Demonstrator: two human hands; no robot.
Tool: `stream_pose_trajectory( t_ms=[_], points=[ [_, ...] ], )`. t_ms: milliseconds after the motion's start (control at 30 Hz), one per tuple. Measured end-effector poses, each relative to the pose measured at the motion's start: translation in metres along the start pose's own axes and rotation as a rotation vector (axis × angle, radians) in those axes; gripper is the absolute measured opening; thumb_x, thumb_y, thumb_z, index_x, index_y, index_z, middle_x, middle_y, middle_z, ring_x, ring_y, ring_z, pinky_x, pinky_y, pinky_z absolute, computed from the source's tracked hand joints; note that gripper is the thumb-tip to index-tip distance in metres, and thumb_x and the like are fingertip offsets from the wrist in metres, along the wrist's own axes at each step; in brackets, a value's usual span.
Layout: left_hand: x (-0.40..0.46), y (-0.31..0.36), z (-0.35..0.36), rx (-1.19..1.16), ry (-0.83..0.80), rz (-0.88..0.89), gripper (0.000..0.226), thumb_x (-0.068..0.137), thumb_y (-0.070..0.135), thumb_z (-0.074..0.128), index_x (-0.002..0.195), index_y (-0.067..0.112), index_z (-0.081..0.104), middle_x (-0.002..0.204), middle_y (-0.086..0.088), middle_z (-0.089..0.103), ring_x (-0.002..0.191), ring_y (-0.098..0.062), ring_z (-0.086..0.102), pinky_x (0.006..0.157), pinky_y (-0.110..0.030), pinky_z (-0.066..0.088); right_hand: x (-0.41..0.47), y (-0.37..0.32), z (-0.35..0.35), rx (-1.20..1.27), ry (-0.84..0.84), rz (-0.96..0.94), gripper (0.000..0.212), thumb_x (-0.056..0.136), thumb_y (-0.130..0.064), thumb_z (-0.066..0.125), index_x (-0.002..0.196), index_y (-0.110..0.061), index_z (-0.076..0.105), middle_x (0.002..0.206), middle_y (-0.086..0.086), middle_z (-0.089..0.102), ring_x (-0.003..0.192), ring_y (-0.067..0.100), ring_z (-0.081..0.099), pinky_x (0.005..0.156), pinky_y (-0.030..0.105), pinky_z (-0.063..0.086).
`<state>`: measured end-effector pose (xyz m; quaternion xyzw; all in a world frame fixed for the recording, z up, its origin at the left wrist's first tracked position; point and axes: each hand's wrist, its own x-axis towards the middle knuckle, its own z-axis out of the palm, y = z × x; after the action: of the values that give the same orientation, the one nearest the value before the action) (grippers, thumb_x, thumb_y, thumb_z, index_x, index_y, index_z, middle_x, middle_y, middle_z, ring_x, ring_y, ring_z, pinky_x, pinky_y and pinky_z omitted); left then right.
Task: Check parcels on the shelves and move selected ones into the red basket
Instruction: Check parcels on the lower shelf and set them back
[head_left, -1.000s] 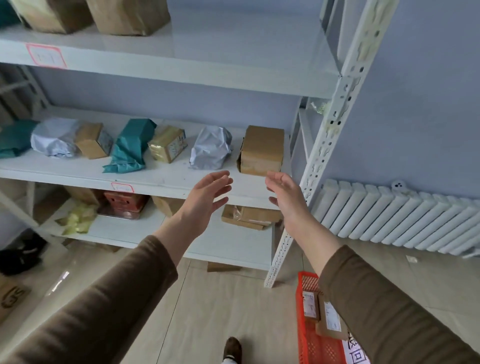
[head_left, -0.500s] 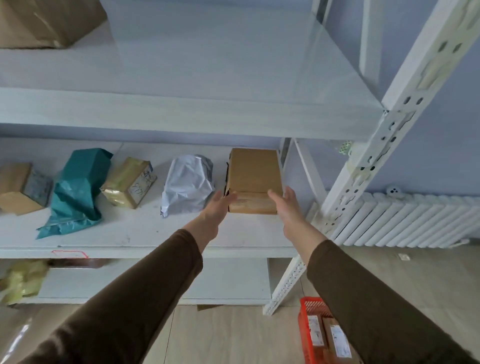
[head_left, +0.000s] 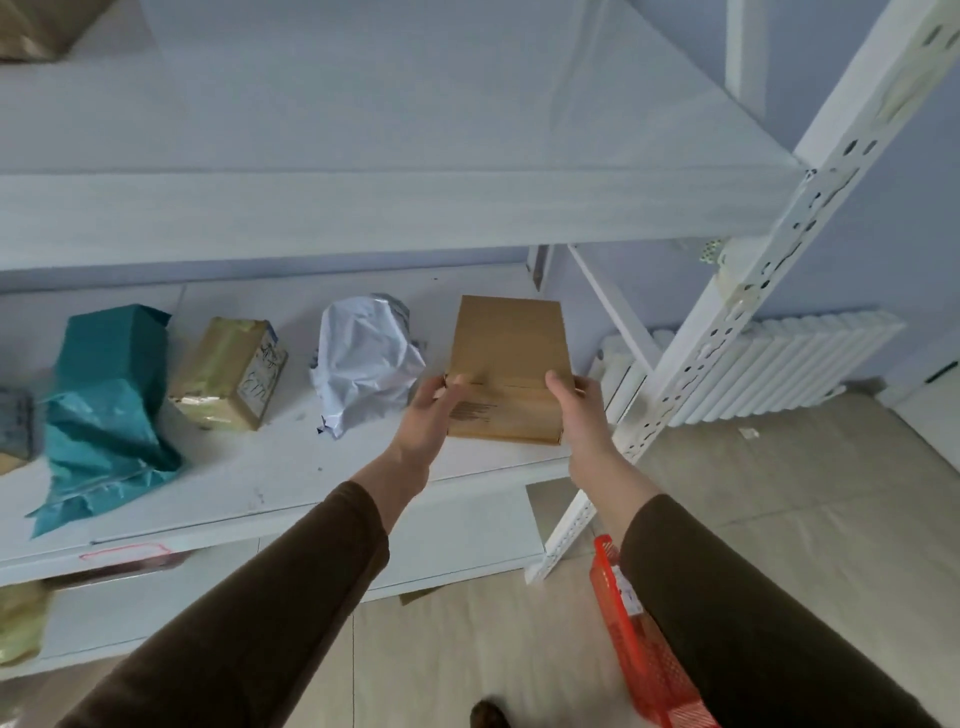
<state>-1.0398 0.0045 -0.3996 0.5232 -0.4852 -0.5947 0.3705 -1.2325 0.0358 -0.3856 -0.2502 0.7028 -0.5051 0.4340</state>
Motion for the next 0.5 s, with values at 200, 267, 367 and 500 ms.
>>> stream_pose_trajectory(
  t_ms=[200,267,367,500],
  points=[
    [-0.07,0.03,-0.028,-0.083,-0.117,0.117,0.035,0.111,0.042,0.044,0.121,0.022,0.071,0.11,0.009,0.075,0.107,-0.01,0.068,0.093,-0.026,0.054,-0.066,-0.009,-0.007,0.171,0.009,0.049,0.073,0.071,-0.078,0.071,0.121,-0.03,0.051,0.123,0.003,0.063,0.116,0.024,0.061,0.106,0.053,0.05],
    [-0.091,0.041,-0.038,-0.106,-0.132,0.14,0.033,0.112,0.042,0.041,0.121,0.032,0.071,0.11,0.013,0.076,0.108,-0.006,0.069,0.101,-0.028,0.052,-0.084,-0.016,-0.006,0.199,0.022,0.066,0.072,0.078,-0.072,0.071,0.13,-0.028,0.051,0.121,0.001,0.064,0.114,0.021,0.063,0.103,0.05,0.052],
    [-0.115,0.048,-0.059,-0.117,-0.147,0.176,0.034,0.112,0.044,0.036,0.122,0.041,0.068,0.119,0.012,0.073,0.112,-0.002,0.067,0.108,-0.028,0.048,-0.118,-0.028,-0.004,0.242,-0.036,0.126,0.079,0.067,-0.076,0.077,0.131,-0.033,0.061,0.122,0.001,0.073,0.116,0.025,0.069,0.104,0.054,0.054],
    [-0.138,0.05,-0.085,-0.111,-0.168,0.238,0.047,0.112,0.047,0.033,0.144,0.029,0.062,0.139,-0.003,0.067,0.123,-0.013,0.063,0.113,-0.033,0.044,-0.159,-0.037,0.001,0.308,-0.124,0.118,0.045,0.087,-0.066,0.066,0.114,-0.03,0.07,0.107,0.005,0.079,0.103,0.026,0.073,0.097,0.05,0.058]
  ],
)
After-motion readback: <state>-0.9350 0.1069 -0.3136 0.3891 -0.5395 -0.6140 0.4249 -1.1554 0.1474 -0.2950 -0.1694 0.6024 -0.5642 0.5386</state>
